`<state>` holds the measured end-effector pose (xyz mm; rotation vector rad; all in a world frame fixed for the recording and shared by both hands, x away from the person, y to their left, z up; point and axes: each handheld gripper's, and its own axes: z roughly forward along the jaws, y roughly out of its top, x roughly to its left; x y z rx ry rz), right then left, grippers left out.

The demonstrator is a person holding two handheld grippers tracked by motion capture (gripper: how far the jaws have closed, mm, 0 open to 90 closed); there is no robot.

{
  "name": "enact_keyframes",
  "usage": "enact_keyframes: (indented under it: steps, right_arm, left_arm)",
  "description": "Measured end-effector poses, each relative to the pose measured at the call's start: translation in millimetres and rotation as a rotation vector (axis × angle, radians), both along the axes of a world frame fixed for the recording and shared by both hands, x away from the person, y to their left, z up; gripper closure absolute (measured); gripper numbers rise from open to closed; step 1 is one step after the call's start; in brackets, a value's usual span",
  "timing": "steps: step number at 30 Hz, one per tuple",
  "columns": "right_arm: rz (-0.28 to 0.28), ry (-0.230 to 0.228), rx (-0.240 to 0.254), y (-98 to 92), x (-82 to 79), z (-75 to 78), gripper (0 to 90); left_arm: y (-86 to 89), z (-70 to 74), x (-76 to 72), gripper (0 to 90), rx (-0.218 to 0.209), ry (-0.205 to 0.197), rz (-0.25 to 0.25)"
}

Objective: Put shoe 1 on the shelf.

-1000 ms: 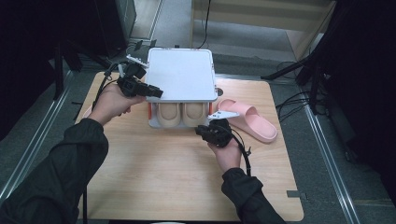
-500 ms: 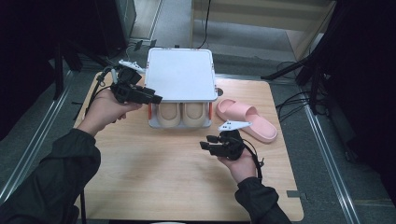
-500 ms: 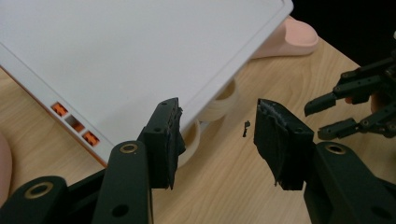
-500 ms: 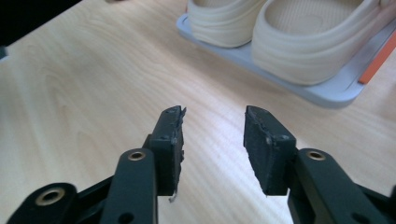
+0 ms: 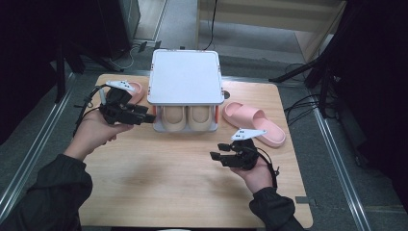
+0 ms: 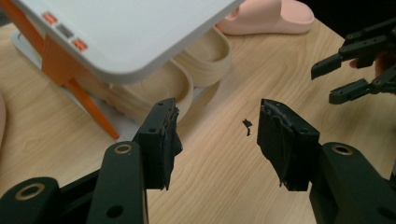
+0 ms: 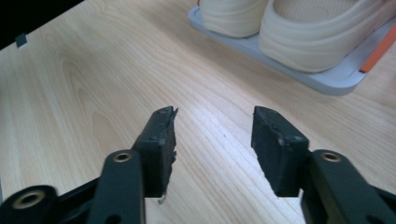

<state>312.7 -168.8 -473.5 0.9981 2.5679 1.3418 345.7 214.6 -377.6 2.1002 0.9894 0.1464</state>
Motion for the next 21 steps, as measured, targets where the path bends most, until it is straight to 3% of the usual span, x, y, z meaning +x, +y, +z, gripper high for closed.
enact_keyframes:
  steps: [10, 14, 18, 21]
  right_arm:
    - [0.025, 0.039, 0.019, -5.9, 3.2, -3.6, 47.5]
    - [0.023, 0.041, 0.038, -4.8, 8.3, -4.0, 47.6]
    - [0.019, 0.061, 0.066, -2.8, 12.7, -3.7, 47.8]
    - [0.021, 0.044, 0.071, -1.8, 12.0, -0.4, 48.0]
  left_arm:
    - [20.3, -34.9, -14.9, 46.8, 0.0, 0.032, 0.034]
    - [33.4, -48.6, -17.9, 47.3, -0.037, 0.03, 0.063]
    - [42.9, -56.2, -18.3, 48.6, -0.015, 0.03, 0.077]
    - [51.8, -63.7, -16.9, 48.6, -0.022, 0.035, 0.088]
